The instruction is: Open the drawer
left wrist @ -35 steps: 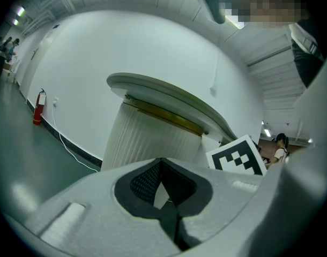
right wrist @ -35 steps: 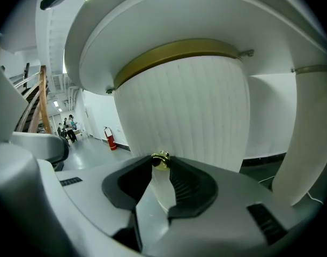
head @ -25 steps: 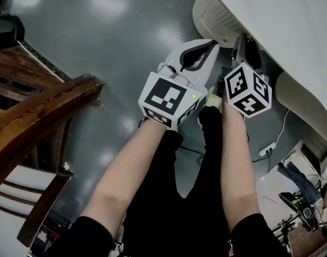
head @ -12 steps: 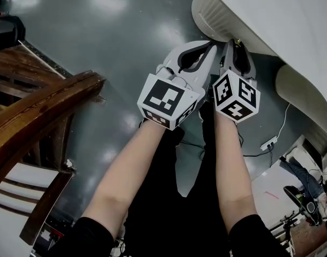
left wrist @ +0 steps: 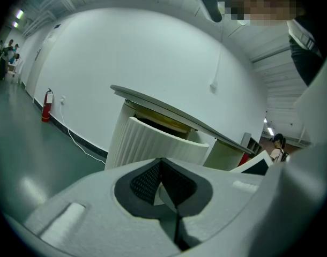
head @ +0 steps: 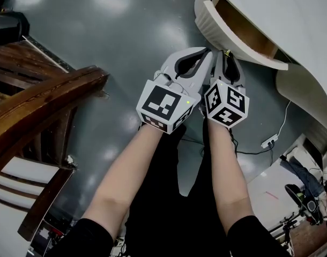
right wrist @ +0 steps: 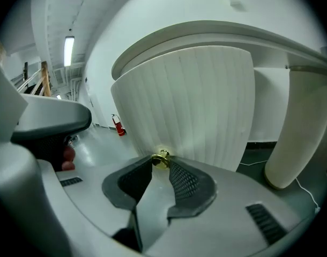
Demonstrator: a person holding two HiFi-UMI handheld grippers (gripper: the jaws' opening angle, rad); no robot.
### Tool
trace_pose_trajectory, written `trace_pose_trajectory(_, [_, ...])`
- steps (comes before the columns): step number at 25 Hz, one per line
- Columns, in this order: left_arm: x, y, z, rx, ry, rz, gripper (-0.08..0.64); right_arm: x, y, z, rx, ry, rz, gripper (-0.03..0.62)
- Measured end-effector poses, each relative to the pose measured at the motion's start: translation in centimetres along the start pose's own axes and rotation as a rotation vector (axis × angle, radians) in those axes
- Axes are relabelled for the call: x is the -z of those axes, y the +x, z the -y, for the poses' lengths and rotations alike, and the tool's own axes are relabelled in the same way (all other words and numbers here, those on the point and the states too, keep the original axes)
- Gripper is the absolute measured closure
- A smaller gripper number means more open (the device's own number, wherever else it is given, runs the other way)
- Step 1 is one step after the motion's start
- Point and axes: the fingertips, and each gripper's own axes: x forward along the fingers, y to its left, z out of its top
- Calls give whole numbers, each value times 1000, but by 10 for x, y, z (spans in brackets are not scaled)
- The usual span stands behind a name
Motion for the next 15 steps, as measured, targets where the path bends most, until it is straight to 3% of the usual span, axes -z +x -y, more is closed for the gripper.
trace_pose_trajectory(15, [14,-47,17,-11,9,-18,551,44,-44,-21,-9,6,-57,481])
